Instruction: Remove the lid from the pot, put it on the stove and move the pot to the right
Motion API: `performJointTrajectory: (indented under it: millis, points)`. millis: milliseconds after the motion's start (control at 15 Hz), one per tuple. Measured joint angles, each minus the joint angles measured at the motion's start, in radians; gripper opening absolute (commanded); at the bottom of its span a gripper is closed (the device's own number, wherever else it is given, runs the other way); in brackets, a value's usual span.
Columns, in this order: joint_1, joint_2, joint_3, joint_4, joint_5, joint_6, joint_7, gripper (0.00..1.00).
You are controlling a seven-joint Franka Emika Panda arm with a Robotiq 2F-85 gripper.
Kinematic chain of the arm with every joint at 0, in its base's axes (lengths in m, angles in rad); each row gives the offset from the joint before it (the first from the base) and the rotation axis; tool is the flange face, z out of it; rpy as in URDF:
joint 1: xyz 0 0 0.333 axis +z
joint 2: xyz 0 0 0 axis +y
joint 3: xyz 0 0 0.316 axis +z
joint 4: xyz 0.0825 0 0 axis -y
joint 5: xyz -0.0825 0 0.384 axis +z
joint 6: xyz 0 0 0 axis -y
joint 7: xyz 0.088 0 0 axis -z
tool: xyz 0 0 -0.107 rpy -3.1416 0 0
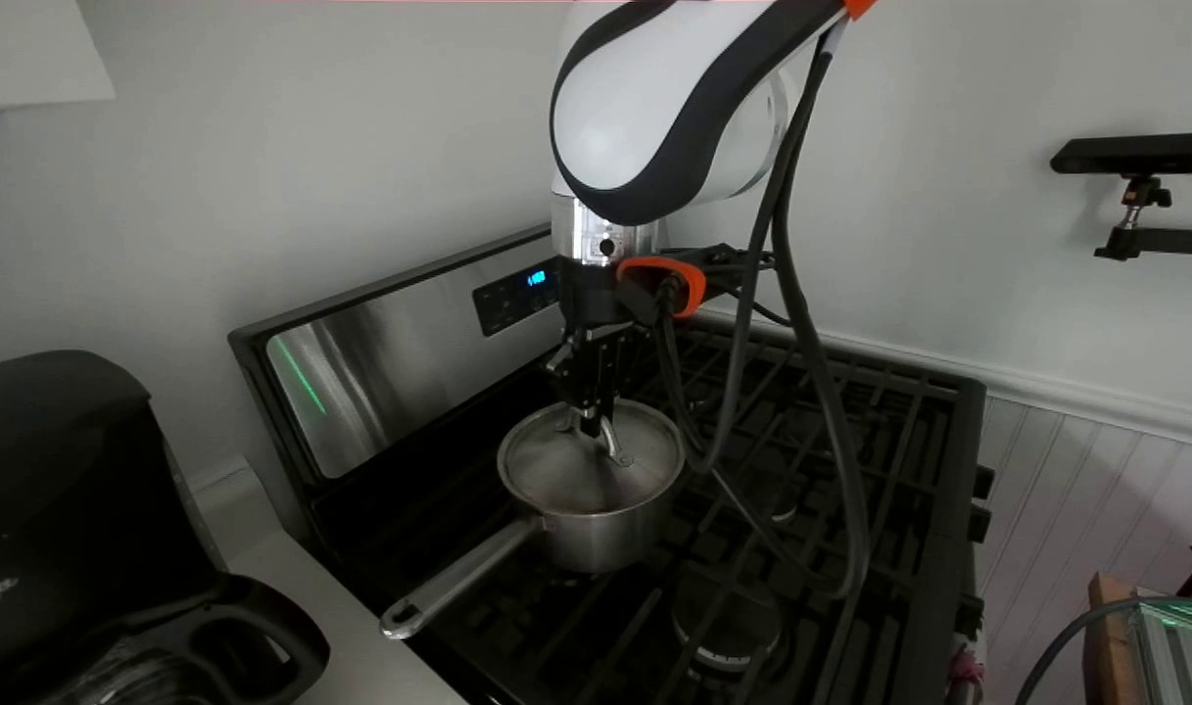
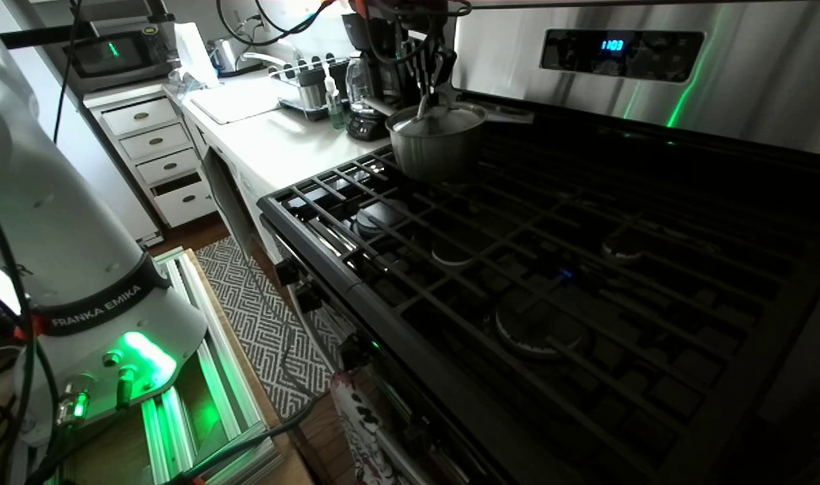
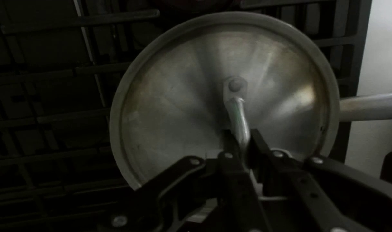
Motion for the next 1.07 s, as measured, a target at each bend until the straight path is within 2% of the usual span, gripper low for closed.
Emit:
performJointTrajectory:
  millis: [800, 1067]
  points:
    - [-0.018, -0.070, -0.010, -0.002, -0.001, -0.008, 0.000, 0.04]
    - [-0.051, -0.119, -0.036, -0.049, -0.005, -0.008, -0.001, 0.04]
